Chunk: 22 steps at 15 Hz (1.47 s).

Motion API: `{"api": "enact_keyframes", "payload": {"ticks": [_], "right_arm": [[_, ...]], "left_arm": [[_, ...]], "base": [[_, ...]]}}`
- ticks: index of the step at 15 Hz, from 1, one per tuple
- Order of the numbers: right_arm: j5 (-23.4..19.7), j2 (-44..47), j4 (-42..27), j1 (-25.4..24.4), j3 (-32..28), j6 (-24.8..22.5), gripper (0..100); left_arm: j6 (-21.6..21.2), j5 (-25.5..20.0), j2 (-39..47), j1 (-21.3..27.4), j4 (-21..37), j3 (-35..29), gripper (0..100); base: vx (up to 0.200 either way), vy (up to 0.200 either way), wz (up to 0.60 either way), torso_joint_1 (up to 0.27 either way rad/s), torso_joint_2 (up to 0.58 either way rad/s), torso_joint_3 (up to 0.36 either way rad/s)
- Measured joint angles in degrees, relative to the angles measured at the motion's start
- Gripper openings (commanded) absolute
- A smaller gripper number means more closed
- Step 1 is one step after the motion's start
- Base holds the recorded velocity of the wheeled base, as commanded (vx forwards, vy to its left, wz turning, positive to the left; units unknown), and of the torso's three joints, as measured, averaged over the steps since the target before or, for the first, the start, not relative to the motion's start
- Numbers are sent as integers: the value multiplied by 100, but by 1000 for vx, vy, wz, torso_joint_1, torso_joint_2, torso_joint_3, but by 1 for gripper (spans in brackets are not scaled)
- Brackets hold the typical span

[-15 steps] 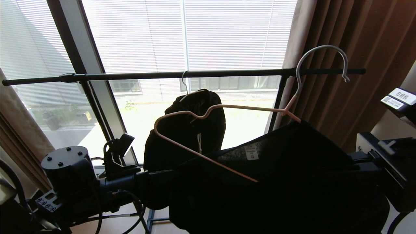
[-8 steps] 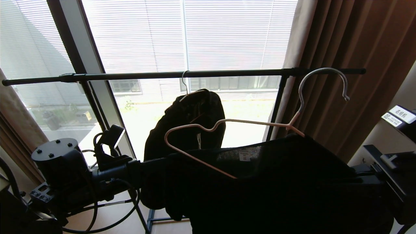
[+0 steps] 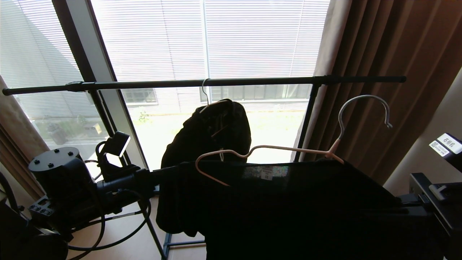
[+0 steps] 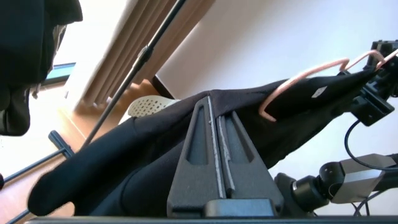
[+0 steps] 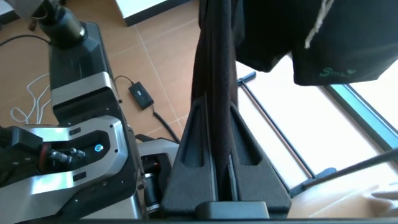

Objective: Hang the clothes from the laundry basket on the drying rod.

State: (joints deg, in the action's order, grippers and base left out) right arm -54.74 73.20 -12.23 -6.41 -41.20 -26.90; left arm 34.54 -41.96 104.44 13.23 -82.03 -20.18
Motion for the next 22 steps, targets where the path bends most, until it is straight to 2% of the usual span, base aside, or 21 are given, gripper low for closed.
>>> {"api": "enact_keyframes", "payload": {"ticks": [8,13,16,18,20,22], "right_arm": [[0,-157,2,463,271,-205,0],[2,-143,380,477,502,-255,0],[24,-118,396,315,584,-255,0],[330,-63,499,74,610,-244,0],[547,46,980,-166,631,-185,0],[572,157,1154,-318,647,-95,0]], "left_arm": [[6,-9,-35,-37,0,-167,0],[15,-13,-256,-88,5,-187,0],[13,-13,-405,-83,33,-232,0],[15,-9,-557,5,523,-394,0],[0,-2,-750,138,1174,-625,0],[-55,0,-901,234,1476,-807,0]], "base": [[0,0,0,0,0,0],[0,0,0,0,0,0],[0,0,0,0,0,0],[0,0,0,0,0,0],[0,0,0,0,0,0],[0,0,0,0,0,0]]}}
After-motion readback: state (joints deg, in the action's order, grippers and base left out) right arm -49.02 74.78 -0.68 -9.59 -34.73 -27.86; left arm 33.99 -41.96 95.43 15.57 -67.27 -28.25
